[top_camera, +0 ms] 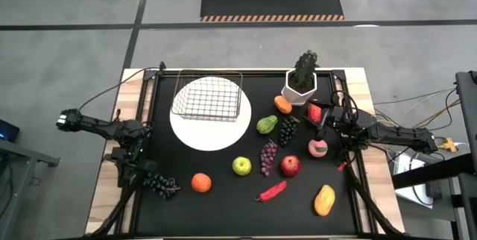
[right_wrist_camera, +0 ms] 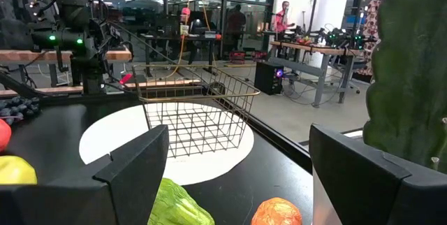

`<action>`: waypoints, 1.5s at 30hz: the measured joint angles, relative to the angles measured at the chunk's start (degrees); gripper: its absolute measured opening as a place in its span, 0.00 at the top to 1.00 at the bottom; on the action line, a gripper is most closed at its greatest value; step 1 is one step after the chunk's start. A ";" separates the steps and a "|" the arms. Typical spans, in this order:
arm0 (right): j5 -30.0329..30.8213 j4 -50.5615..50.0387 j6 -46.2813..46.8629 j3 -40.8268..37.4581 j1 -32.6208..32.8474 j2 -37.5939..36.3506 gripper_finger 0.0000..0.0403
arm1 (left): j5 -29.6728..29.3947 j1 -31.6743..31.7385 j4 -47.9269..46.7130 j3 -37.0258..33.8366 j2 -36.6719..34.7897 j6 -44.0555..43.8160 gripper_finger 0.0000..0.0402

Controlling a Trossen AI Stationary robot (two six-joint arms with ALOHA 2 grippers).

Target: Build produce basket

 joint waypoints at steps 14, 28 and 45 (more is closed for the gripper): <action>-0.40 0.01 2.88 0.00 0.02 -0.01 0.19 | -0.44 0.01 9.24 -0.02 0.01 4.36 1.00; -3.08 -0.22 25.00 0.00 0.09 0.04 0.19 | -0.97 0.01 36.77 -0.02 -0.09 7.15 1.00; -3.45 -0.13 25.03 0.00 0.09 0.04 0.19 | -53.44 0.51 35.44 0.39 2.57 -11.49 1.00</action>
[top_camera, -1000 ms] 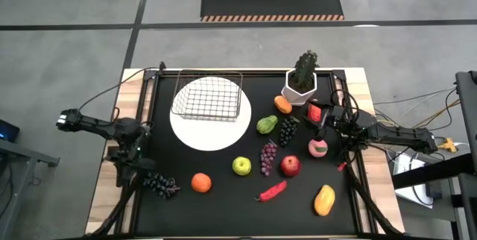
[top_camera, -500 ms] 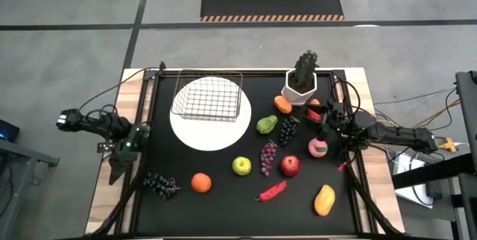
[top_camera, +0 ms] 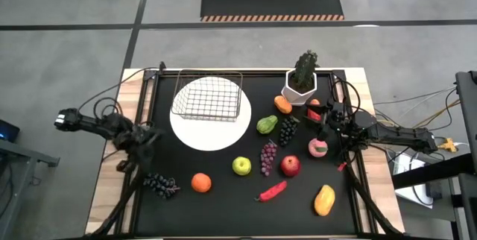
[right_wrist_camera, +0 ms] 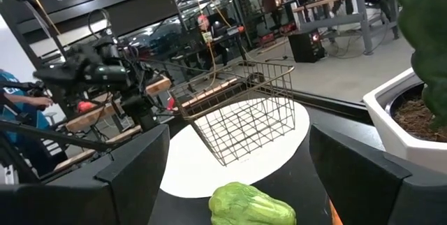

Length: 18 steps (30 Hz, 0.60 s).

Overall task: Build produce basket
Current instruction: Put the chayote in the gold wire basket

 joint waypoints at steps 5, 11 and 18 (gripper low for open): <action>-0.02 -0.10 0.00 0.00 0.02 0.04 0.19 | -28.58 0.00 0.02 -0.09 2.99 -10.68 1.00; -0.02 -0.09 0.02 0.00 0.02 0.04 0.19 | -40.48 0.00 0.21 -0.11 6.59 -15.77 1.00; -0.01 -0.07 0.02 0.00 0.02 0.02 0.19 | -41.24 -0.02 4.58 0.02 9.82 -14.11 1.00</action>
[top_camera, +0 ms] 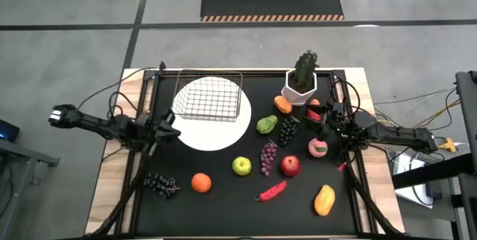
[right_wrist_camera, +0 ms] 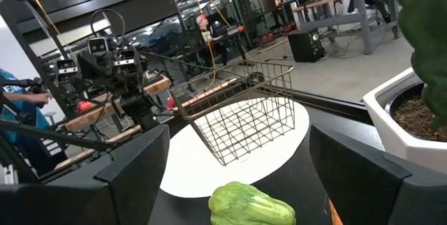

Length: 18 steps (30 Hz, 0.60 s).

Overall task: Build produce basket
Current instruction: Put the chayote in the gold wire basket

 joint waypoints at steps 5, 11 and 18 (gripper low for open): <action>0.28 0.08 2.59 0.00 0.00 0.00 0.19 | -1.23 0.01 7.83 -0.05 3.70 1.36 1.00; 0.38 0.07 2.92 0.00 0.00 0.33 0.19 | -2.19 0.02 14.28 -0.02 7.07 4.47 1.00; 0.41 0.00 2.40 0.00 -0.01 0.42 0.19 | -3.86 0.00 13.95 0.07 10.46 3.89 1.00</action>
